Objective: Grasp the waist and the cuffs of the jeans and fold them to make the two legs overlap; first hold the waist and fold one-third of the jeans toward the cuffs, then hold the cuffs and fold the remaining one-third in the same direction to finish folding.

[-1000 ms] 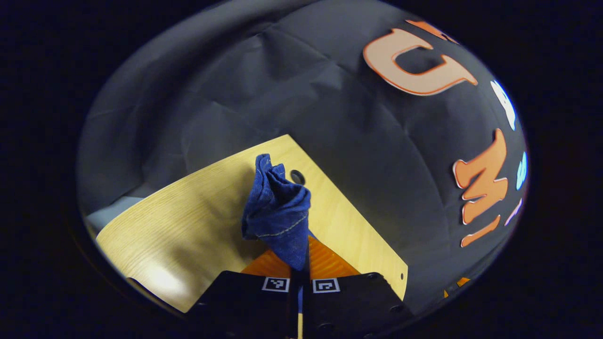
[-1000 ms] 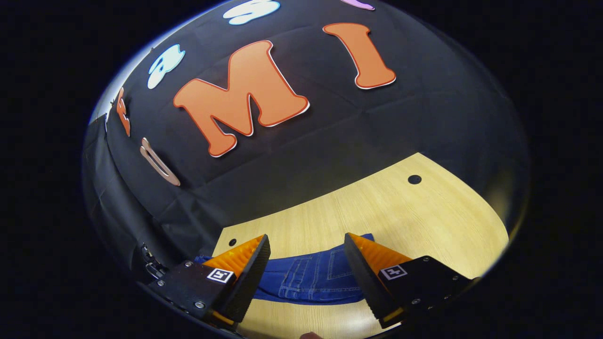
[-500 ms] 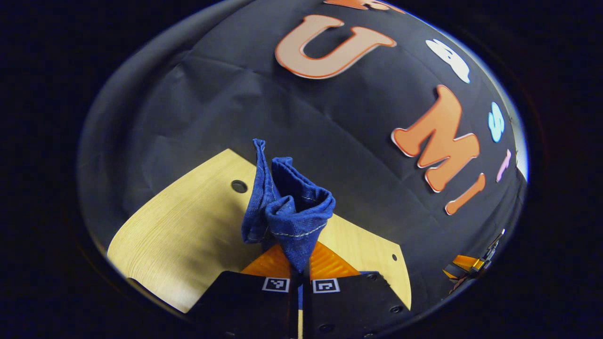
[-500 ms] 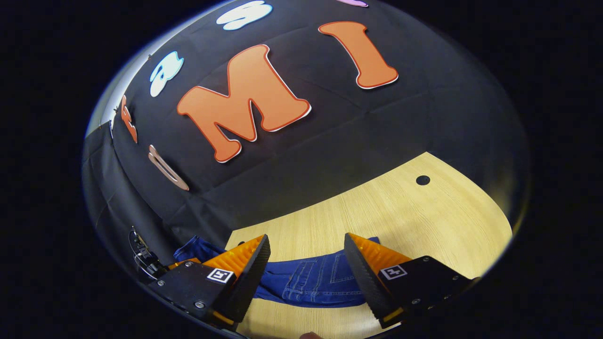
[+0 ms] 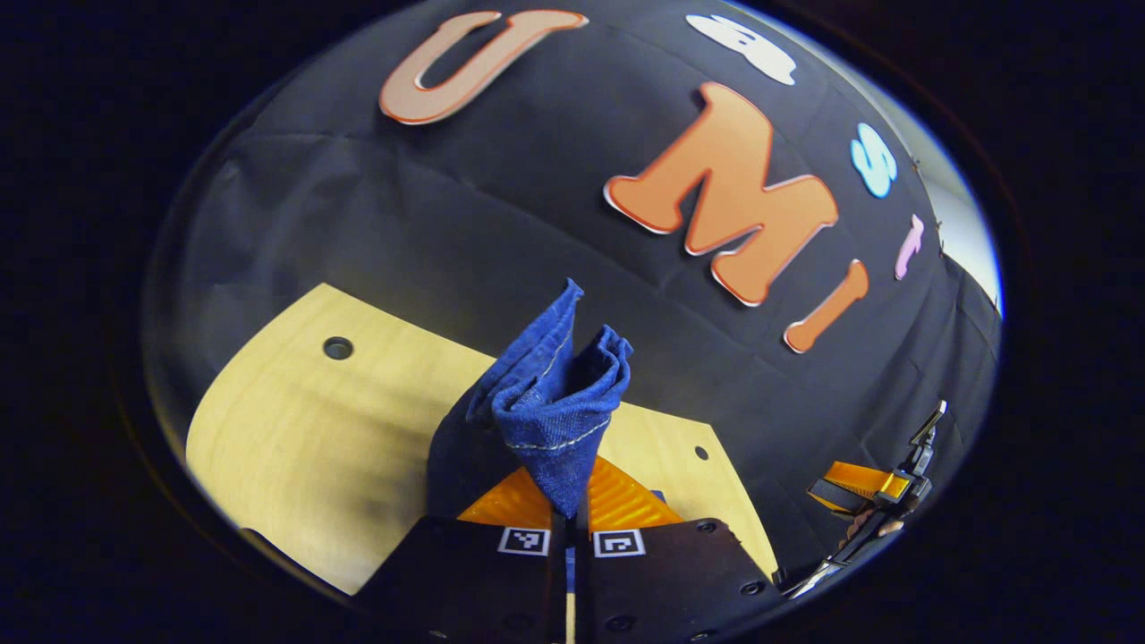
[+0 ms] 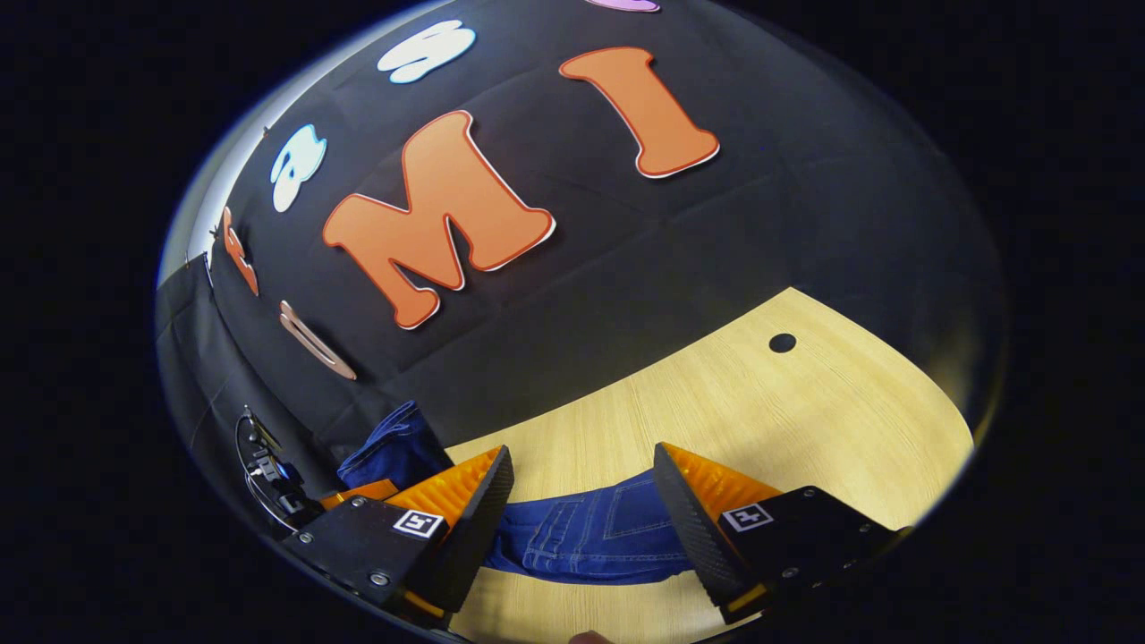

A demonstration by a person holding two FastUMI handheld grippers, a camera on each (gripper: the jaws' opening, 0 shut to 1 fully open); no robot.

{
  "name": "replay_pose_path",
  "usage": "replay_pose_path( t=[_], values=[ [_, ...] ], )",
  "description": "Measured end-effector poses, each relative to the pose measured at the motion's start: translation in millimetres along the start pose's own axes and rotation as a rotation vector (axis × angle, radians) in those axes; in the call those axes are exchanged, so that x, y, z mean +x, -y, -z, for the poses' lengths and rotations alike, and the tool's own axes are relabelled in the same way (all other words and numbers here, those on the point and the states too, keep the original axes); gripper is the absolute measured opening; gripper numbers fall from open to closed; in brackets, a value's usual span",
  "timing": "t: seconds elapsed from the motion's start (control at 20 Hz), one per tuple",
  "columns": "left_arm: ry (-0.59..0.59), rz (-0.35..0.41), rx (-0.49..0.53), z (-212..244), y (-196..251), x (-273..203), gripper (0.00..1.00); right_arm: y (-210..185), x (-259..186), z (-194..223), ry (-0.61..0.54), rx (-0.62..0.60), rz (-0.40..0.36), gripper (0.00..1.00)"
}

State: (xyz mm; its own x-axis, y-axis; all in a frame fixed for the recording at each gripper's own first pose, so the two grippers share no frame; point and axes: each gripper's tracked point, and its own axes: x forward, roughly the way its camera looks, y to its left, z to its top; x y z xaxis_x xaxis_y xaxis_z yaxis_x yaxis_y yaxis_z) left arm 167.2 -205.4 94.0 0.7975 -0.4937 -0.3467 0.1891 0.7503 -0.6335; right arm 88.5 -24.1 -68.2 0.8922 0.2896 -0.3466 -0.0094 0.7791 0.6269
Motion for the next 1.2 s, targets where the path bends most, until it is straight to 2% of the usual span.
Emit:
replay_pose_path(
  t=[0.2,0.55,0.7,0.75,0.8,0.85,0.95,1.0,1.05,1.2],
  values=[
    [-0.051,0.035,0.05,21,47,29,0.04,17,-9,-8,0.013,0.025,0.008,0.98],
    [-0.158,-0.014,0.198,66,96,64,0.04,34,-12,-11,0.03,-0.049,0.029,0.97],
    [-0.217,0.024,0.244,94,127,68,0.08,35,-13,-13,0.03,-0.08,0.023,0.97],
    [-0.226,0.059,0.25,98,138,60,0.02,37,-12,-15,0.032,-0.088,0.027,0.97],
    [-0.233,0.088,0.252,104,148,61,0.17,37,-12,-16,0.032,-0.095,0.022,0.97],
    [-0.236,0.113,0.26,108,157,56,0.18,38,-11,-16,0.03,-0.097,0.024,0.97],
    [-0.223,0.146,0.287,105,170,47,0.31,37,-9,-18,0.034,-0.098,0.02,0.97],
    [-0.213,0.157,0.302,100,172,40,0.31,38,-6,-19,0.037,-0.102,0.019,0.97],
    [-0.202,0.162,0.319,98,174,35,0.36,36,-5,-21,0.04,-0.111,0.021,0.97],
    [-0.139,0.145,0.348,80,172,17,0.67,28,-5,-27,0.079,-0.165,0.03,0.97]
  ],
)
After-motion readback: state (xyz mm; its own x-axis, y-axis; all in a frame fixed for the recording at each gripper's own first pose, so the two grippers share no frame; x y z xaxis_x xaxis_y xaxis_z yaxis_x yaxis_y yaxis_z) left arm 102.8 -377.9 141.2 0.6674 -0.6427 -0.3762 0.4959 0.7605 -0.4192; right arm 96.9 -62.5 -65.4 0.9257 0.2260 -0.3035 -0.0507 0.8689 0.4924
